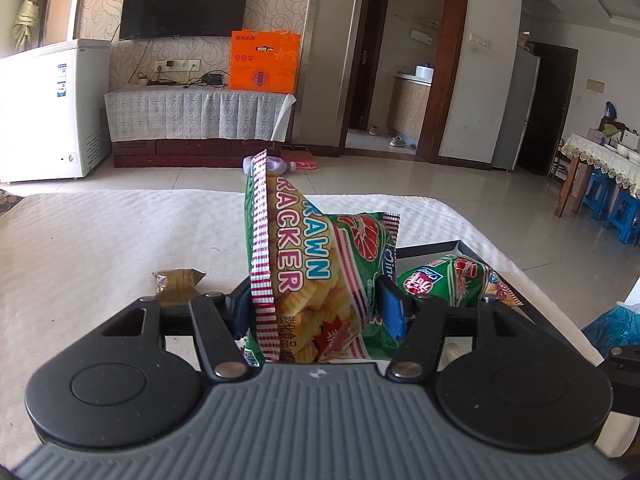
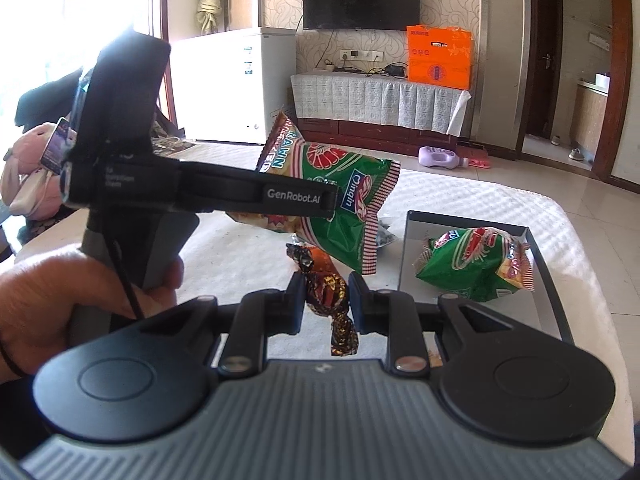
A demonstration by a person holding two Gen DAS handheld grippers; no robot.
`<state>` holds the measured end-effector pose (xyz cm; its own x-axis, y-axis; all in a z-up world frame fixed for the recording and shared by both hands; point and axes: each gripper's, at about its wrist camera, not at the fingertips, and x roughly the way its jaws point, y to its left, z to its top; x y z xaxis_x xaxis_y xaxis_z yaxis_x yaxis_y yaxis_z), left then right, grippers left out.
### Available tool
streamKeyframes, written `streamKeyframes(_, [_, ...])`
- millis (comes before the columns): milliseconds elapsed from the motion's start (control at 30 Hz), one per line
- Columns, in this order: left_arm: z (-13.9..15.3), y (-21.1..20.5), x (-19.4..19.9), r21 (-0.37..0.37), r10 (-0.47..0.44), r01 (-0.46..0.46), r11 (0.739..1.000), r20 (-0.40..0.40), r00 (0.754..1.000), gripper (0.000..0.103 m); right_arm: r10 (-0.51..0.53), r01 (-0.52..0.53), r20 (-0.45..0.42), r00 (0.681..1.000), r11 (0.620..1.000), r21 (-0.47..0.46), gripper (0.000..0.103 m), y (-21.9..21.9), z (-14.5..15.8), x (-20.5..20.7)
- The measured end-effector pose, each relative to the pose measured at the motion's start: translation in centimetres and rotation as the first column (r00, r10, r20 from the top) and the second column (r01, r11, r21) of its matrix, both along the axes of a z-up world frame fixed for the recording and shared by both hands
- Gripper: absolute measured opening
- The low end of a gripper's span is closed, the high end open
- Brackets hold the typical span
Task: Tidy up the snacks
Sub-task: 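Carry the cracker bag in the left tool while the right tool carries the candy over the box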
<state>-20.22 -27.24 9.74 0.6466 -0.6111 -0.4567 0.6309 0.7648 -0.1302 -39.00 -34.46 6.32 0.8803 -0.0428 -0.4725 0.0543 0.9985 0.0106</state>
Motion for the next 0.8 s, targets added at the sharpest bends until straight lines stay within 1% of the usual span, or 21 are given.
streamKeyframes(300, [-0.2,-1.7,-0.9,0.009,-0.043,0.043,0.999,0.013,0.999,0.067,-0.041,0.041,0.001,0.999,0.999,-0.001,0.026,-1.5,-0.1,-0.7])
streamKeyframes(800, [-1.1,-5.0,-2.4,0.014,-0.134,0.134,0.991,0.008,0.991,0.067,-0.144,0.144,-0.001,0.990,0.989,0.020,0.026,-4.4,-0.4,-2.2])
